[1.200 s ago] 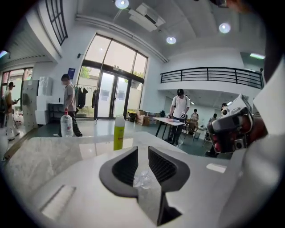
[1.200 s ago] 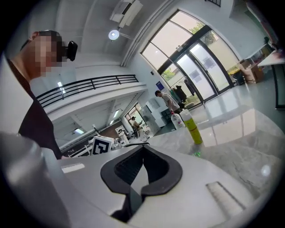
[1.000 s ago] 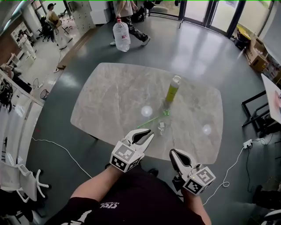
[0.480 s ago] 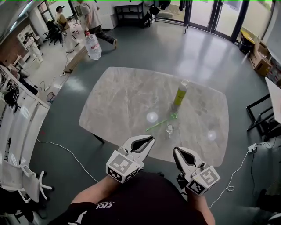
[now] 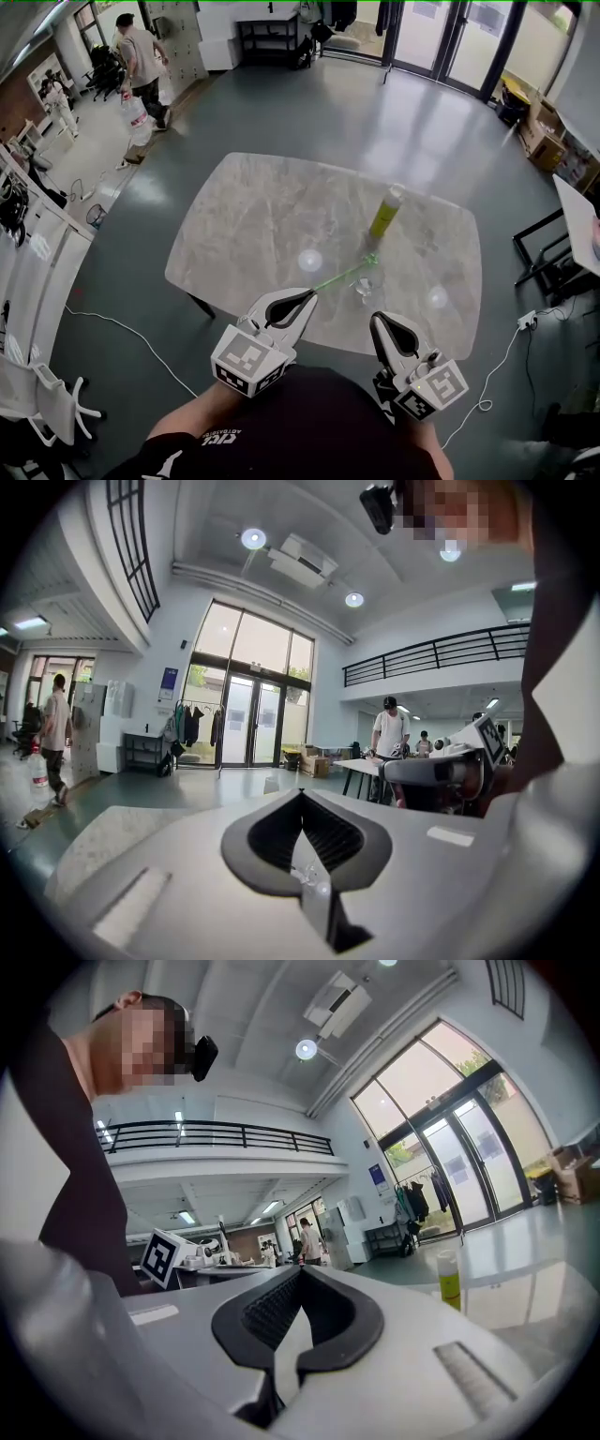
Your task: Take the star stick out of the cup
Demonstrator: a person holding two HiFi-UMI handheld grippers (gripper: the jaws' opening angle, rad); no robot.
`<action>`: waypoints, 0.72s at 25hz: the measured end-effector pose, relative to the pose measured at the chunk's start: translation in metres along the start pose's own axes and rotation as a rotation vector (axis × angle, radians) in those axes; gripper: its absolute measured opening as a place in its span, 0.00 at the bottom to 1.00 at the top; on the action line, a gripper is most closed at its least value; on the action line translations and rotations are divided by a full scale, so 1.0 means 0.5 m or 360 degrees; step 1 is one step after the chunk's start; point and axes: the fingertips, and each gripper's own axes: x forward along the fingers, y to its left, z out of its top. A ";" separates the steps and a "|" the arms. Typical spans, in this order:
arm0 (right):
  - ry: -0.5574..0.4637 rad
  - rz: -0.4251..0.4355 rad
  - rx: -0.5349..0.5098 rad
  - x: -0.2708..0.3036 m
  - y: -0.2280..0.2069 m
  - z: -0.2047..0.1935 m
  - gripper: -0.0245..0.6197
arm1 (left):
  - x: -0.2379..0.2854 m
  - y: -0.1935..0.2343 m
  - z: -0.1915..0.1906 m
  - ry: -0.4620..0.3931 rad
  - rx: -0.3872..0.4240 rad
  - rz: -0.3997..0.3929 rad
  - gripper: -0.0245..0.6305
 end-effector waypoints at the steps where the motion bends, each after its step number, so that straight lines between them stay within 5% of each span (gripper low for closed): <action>1: -0.0010 -0.0007 -0.0008 0.003 0.003 0.003 0.06 | -0.004 0.005 0.007 -0.0011 0.0006 0.0000 0.04; 18: -0.0060 -0.0077 -0.0110 0.026 0.041 0.040 0.06 | -0.063 0.066 0.065 -0.0042 0.0045 -0.0001 0.04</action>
